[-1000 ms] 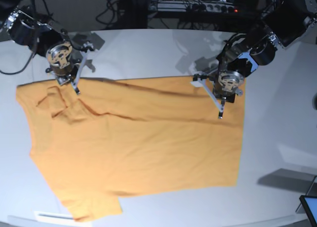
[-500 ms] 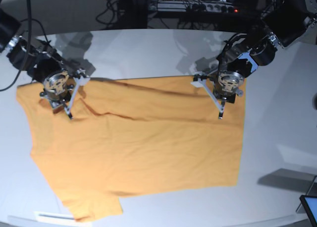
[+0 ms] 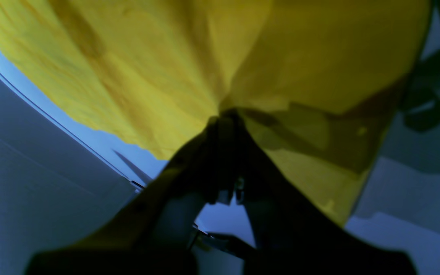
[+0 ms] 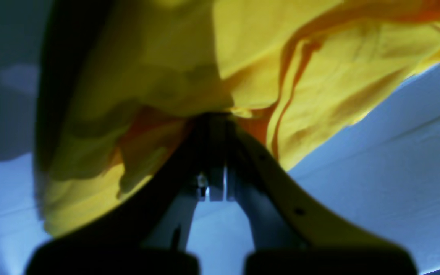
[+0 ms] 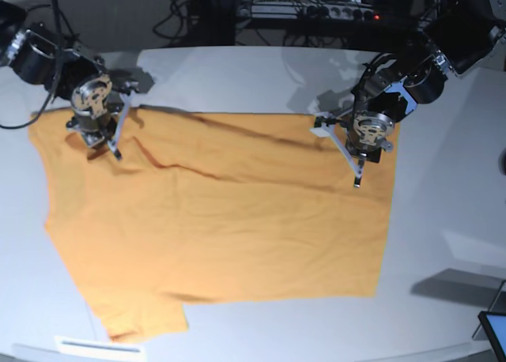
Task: Fold the T-shirt properly
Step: 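Drag the held shoulder edge with both grippers to straighten the shirt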
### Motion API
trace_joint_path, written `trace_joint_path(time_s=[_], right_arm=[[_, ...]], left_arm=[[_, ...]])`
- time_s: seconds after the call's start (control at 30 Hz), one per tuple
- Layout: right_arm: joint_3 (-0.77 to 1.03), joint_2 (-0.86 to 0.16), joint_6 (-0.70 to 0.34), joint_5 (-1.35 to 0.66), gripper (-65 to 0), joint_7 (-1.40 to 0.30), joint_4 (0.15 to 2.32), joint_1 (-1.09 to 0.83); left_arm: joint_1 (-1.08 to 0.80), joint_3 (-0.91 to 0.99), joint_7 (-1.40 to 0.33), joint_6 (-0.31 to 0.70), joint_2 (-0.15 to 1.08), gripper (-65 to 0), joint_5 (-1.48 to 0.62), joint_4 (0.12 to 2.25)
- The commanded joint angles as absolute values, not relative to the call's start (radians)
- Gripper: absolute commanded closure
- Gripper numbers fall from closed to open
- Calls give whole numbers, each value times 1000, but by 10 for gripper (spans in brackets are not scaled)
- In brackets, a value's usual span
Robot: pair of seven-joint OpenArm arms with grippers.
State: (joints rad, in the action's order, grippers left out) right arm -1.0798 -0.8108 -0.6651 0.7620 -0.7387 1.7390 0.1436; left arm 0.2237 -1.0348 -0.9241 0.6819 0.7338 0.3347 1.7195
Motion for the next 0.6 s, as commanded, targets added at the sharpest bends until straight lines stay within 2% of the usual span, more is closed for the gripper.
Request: trace_joint_path(time_s=[0.0, 0.37, 0.57], right_arm=[[-1086, -825, -698, 719, 0, -713, 1761, 124], [-946, -851, -698, 797, 0, -713, 1845, -74], [-926, -848, -698, 842, 0, -713, 1865, -133]], left_arm=[[223, -1035, -920, 698, 763, 0, 315, 1742], [130, -1026, -921, 698, 851, 0, 317, 1874], [31, -1024, -921, 698, 871, 0, 437, 1896]])
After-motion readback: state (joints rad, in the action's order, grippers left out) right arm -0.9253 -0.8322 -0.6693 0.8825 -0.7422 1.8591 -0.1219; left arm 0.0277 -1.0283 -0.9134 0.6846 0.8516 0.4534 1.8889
